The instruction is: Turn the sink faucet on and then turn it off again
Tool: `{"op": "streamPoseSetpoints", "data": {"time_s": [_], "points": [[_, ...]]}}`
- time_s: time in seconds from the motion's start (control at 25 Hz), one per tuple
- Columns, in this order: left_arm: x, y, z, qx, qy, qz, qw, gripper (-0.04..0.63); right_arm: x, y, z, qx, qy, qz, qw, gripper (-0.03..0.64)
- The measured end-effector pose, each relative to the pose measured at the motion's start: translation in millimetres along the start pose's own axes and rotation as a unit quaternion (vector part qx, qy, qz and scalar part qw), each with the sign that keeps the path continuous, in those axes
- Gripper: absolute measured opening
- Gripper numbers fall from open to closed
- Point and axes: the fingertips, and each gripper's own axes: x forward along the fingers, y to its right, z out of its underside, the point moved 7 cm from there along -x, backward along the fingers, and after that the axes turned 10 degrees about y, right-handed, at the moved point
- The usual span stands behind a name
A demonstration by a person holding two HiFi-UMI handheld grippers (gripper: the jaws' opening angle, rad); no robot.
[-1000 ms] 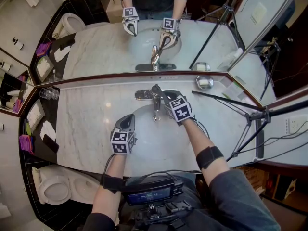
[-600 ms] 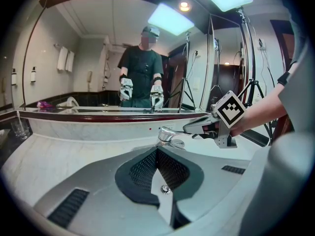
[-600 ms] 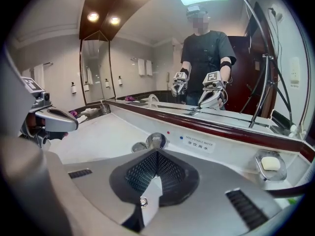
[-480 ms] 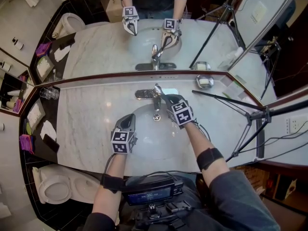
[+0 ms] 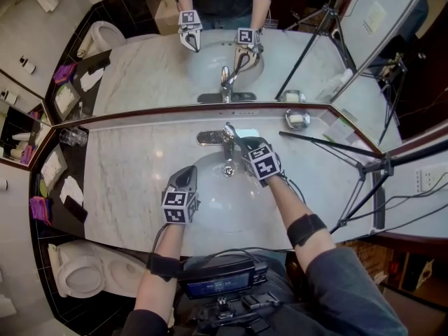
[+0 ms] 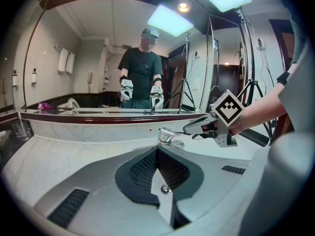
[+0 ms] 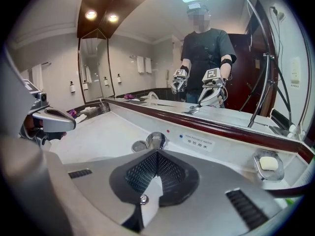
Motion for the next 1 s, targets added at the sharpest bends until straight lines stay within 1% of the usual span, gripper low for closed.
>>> {"op": "streamPoseSetpoints", "data": {"time_s": [0.32, 0.52, 0.76, 0.88, 1.0], "points": [[-5.5, 1.3, -3.2, 0.003, 0.004, 0.001, 1.0, 0.0, -35.2, -4.5, 7.2, 0.009, 0.003, 0.014, 1.0, 0.023], [-5.6, 6.0, -4.7, 0.003, 0.007, 0.004, 1.0, 0.0, -52.7, -2.5, 24.9, 0.017, 0.01, 0.023, 1.0, 0.025], [-6.2, 9.8, -8.3, 0.005, 0.013, 0.007, 0.9999, 0.0, -77.3, -13.7, 27.7, 0.039, 0.022, 0.028, 0.999, 0.025], [-7.6, 11.2, -7.8, 0.003, 0.013, 0.008, 0.9999, 0.0, -84.7, -17.3, 38.2, 0.047, 0.025, 0.031, 0.998, 0.025], [-8.9, 11.5, -7.6, 0.002, 0.016, 0.009, 0.9998, 0.0, -93.4, -22.8, 48.8, 0.061, 0.019, 0.031, 0.997, 0.025]]}}
